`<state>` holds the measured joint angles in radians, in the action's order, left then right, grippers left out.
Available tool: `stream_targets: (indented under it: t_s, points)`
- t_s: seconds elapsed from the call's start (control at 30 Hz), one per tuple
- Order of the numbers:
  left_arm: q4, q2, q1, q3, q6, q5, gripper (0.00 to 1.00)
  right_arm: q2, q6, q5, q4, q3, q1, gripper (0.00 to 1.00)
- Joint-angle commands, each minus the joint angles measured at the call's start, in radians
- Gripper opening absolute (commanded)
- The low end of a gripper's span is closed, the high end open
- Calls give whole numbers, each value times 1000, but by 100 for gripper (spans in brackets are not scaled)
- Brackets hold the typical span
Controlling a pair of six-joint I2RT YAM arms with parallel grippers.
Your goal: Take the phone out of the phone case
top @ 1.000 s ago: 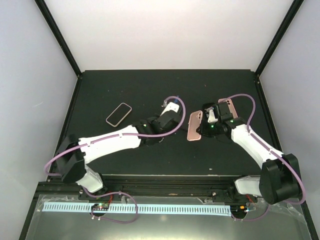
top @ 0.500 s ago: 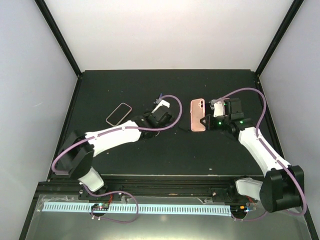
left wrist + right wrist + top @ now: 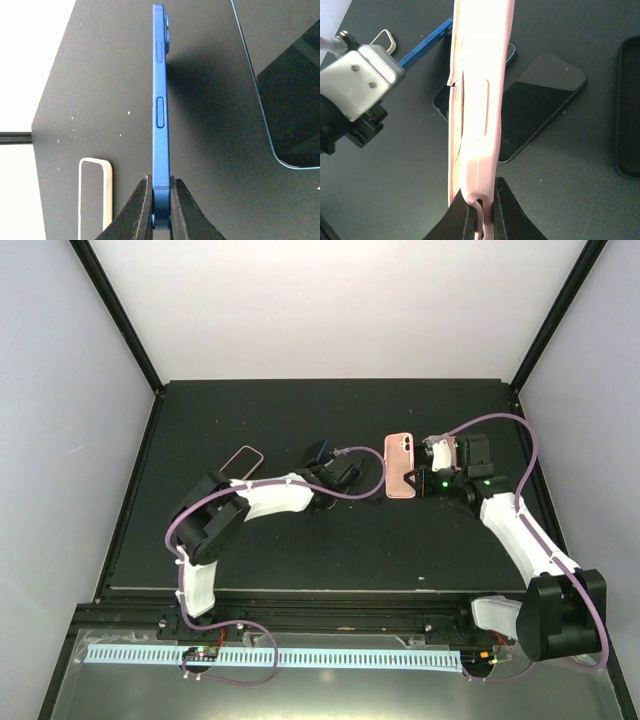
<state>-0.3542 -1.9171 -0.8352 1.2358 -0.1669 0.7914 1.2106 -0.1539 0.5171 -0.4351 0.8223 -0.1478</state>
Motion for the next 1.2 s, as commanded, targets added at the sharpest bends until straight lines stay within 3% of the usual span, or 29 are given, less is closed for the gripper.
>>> stream_targets:
  t_s: [0.0,0.27,0.63,1.0,1.17]
  points:
    - [48,-45,4,44,-98,58,4,10,20,26,41,-5,13,1]
    - [36,-122,16,71,-102,26,9,24,17,46,43,-6,23,1]
    - [-6,-123,21,88,-31,-46,30,36,12,37,38,8,40,1]
    - [-108,35,32,67,187,-235,57,82,65,-50,-48,86,81,1]
    - [-130,176,33,-13,298,-335,62,137,193,8,-159,184,185,1]
